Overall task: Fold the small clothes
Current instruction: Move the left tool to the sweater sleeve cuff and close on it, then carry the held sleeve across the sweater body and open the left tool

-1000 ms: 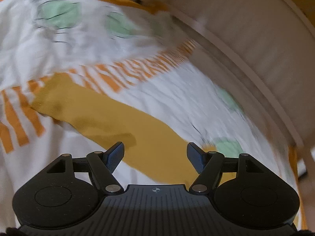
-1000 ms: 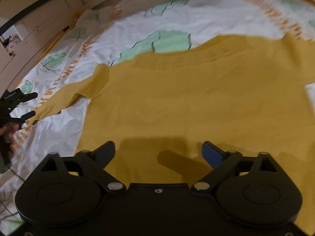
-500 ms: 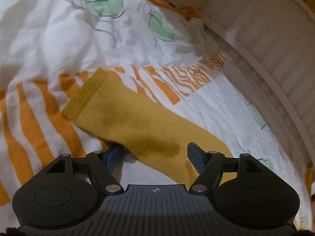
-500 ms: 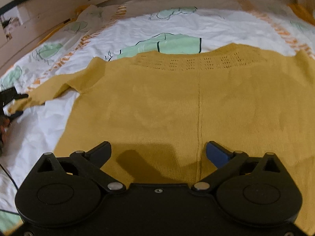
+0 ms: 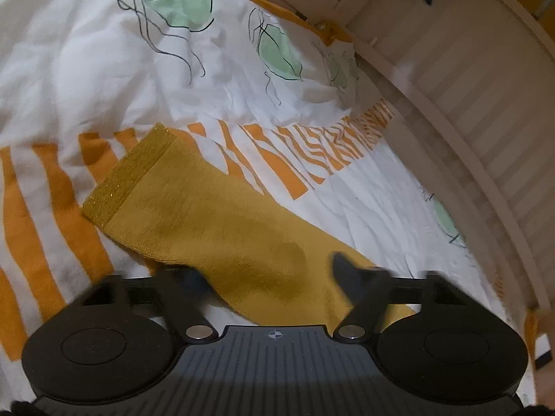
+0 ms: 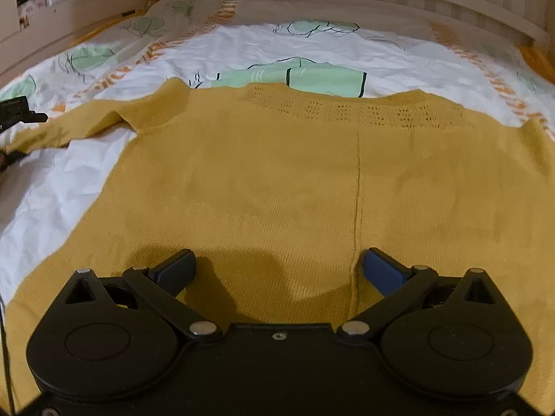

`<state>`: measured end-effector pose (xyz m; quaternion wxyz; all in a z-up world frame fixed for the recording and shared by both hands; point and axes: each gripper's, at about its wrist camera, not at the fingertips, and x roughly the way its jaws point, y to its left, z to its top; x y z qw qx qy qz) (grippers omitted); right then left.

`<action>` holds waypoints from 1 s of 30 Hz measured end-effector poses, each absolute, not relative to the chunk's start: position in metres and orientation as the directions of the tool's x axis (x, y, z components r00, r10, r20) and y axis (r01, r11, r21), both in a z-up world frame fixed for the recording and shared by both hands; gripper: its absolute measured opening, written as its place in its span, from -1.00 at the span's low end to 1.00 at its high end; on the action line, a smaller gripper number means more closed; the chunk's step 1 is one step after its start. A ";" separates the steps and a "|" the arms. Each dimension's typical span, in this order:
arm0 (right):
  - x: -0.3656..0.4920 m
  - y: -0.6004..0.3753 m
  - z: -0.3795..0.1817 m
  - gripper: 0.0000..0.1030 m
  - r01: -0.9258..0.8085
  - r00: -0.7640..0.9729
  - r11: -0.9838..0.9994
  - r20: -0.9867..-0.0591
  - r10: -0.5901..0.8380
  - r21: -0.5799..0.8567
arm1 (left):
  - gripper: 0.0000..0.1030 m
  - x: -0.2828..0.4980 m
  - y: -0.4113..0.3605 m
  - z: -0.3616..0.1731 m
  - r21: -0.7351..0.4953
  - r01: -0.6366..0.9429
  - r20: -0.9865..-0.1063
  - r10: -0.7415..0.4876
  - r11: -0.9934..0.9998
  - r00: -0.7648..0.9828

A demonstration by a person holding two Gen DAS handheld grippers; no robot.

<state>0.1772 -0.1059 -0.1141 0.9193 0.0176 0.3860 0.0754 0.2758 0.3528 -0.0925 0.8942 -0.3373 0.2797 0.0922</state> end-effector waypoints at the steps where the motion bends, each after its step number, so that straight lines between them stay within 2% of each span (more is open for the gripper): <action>1: 0.176 -0.106 -0.114 1.00 -0.125 0.693 0.988 -0.705 0.151 0.088 | -0.53 0.278 0.354 -0.093 -0.558 -0.355 -0.568 -0.033 0.750 0.822; 2: 0.176 -0.106 -0.114 1.00 -0.126 0.694 0.988 -0.703 0.154 0.092 | -0.75 0.280 0.356 -0.093 -0.569 -0.359 -0.572 -0.042 0.740 0.819; 4: 0.177 -0.110 -0.112 1.00 -0.137 0.687 0.985 -0.706 0.174 0.109 | -0.94 0.282 0.358 -0.092 -0.588 -0.357 -0.565 -0.053 0.726 0.824; 6: 0.179 -0.116 -0.108 0.98 -0.155 0.670 0.979 -0.714 0.202 0.132 | -0.94 0.282 0.353 -0.081 -0.573 -0.346 -0.547 -0.032 0.743 0.836; 8: 0.180 -0.122 -0.102 0.79 -0.160 0.664 0.975 -0.715 0.220 0.151 | -0.95 0.282 0.343 -0.063 -0.545 -0.315 -0.523 -0.022 0.777 0.852; 9: 0.180 -0.127 -0.098 0.77 -0.160 0.662 0.973 -0.714 0.230 0.166 | -0.95 0.283 0.338 -0.055 -0.538 -0.296 -0.509 -0.024 0.789 0.860; 15: 0.175 -0.167 -0.075 0.76 -0.117 0.647 0.954 -0.708 0.285 0.277 | -0.95 0.295 0.280 0.006 -0.501 -0.165 -0.453 -0.096 0.850 0.886; 20: 0.163 -0.201 -0.054 0.76 -0.099 0.668 0.960 -0.697 0.259 0.262 | -0.95 0.306 0.204 0.043 -0.478 -0.021 -0.421 -0.209 0.878 0.883; 25: 0.149 -0.229 -0.044 0.76 -0.069 0.687 0.972 -0.695 0.211 0.227 | -0.95 0.311 0.128 0.052 -0.474 0.092 -0.405 -0.310 0.876 0.860; 30: 0.149 -0.255 -0.043 0.77 -0.019 0.686 0.969 -0.702 0.191 0.245 | -0.94 0.312 0.065 0.046 -0.470 0.158 -0.428 -0.381 0.868 0.820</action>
